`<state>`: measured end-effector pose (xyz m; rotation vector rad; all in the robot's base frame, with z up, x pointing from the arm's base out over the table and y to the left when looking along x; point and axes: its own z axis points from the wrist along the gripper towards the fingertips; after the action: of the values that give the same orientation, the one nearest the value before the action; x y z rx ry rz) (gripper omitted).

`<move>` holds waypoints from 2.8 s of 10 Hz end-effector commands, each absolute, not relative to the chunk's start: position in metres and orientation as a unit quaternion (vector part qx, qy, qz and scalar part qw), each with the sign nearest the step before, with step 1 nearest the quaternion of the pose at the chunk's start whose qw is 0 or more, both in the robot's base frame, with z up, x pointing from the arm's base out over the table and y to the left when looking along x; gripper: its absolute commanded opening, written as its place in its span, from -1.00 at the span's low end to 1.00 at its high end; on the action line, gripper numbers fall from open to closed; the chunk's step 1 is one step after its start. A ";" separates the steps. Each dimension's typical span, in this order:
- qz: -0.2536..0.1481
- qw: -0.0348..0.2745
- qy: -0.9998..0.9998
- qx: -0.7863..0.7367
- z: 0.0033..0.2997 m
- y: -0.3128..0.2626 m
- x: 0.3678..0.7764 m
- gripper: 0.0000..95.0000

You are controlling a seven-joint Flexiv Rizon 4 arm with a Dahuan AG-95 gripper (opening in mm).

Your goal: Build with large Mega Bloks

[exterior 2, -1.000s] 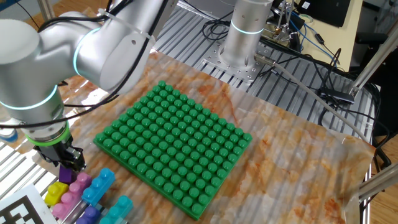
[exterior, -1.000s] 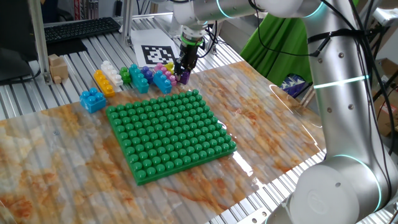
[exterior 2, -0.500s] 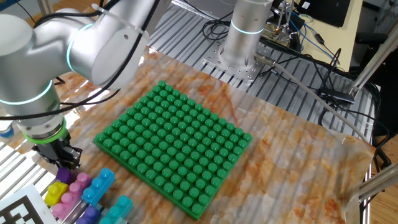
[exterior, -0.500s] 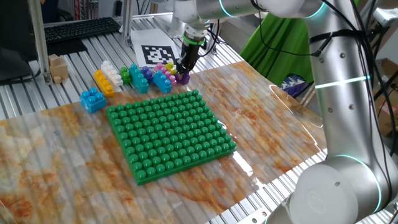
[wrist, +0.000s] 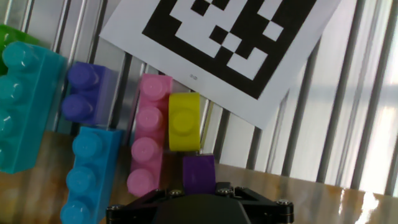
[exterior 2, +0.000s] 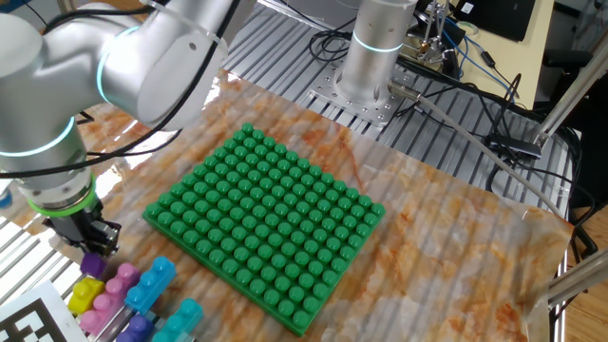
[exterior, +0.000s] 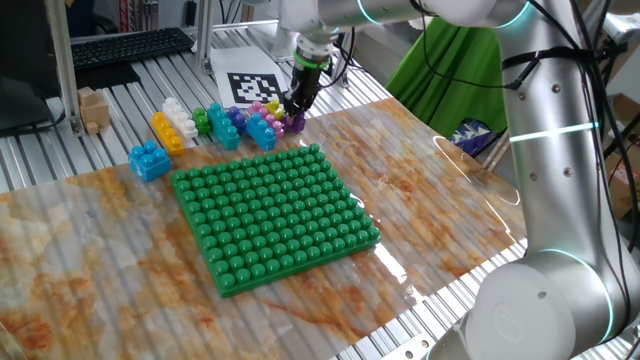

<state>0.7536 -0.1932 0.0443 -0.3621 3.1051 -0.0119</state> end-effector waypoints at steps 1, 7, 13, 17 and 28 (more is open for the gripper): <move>-0.001 0.009 0.994 -0.107 0.053 -0.191 0.751 -1.00; 0.002 -0.008 0.998 -0.056 0.088 -0.158 0.711 -1.00; 0.020 -0.017 1.000 -0.006 0.097 -0.118 0.681 -1.00; 0.035 -0.039 0.998 0.023 0.104 -0.107 0.668 -1.00; 0.016 -0.022 0.999 0.024 0.103 -0.109 0.663 -1.00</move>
<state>0.6653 -0.1089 0.1024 0.0799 3.1946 0.0533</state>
